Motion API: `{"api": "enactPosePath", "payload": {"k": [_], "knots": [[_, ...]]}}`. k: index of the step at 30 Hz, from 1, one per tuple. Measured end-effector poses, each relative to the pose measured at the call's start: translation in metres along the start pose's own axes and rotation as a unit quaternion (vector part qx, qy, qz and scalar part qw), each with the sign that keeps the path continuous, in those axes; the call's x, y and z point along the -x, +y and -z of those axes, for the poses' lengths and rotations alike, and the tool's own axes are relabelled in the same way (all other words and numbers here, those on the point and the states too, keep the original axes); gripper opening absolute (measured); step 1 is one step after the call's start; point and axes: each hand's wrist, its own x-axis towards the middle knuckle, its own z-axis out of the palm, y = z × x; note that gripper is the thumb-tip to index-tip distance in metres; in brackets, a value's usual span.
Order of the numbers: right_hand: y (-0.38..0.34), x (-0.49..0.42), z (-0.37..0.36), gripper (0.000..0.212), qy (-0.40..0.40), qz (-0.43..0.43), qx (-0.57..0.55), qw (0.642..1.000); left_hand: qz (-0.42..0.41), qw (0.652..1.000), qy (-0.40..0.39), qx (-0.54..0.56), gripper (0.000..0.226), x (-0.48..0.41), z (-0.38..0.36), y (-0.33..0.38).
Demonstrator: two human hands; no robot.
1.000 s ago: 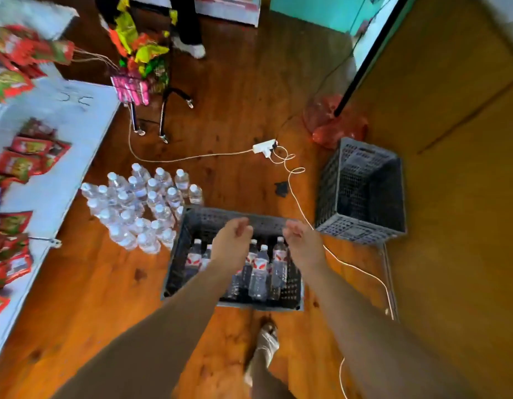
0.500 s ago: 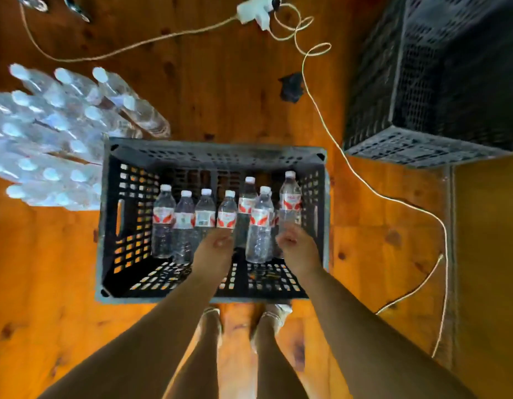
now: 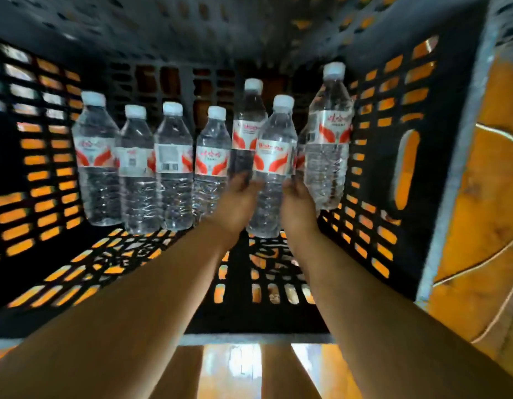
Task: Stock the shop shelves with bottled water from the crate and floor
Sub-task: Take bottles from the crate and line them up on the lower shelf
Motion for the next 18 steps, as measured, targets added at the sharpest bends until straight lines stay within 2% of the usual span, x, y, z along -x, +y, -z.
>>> {"api": "enactPosePath", "payload": {"k": [3,6,8,11,14,16,18], "knots": [[-0.003,0.006,0.003,0.033,-0.020,-0.008,-0.038,0.999,-0.005,0.999,-0.023,0.040,0.054,0.006,-0.007,0.003],[-0.015,0.028,0.011,0.027,-0.027,0.012,-0.021,0.999,0.004,0.994,-0.025,0.111,0.051,0.027,-0.003,0.008],[-0.028,0.052,0.021,0.018,-0.046,0.039,-0.026,0.998,-0.008,0.991,-0.026,0.131,0.058,0.048,0.006,0.021],[-0.056,0.100,0.037,0.032,-0.096,0.073,-0.050,0.991,-0.031,0.991,-0.027,0.130,0.066,0.089,0.030,0.050],[-0.094,0.153,0.051,0.034,-0.128,0.121,-0.041,0.983,-0.045,0.986,-0.062,0.146,0.075,0.141,0.058,0.086],[-0.120,0.188,0.057,0.038,-0.165,0.137,-0.036,0.976,-0.065,0.975,-0.119,0.174,0.081,0.177,0.078,0.109],[-0.149,0.228,0.065,0.061,-0.230,0.115,-0.026,0.966,-0.111,0.959,-0.192,0.173,0.079,0.217,0.098,0.135]]}}
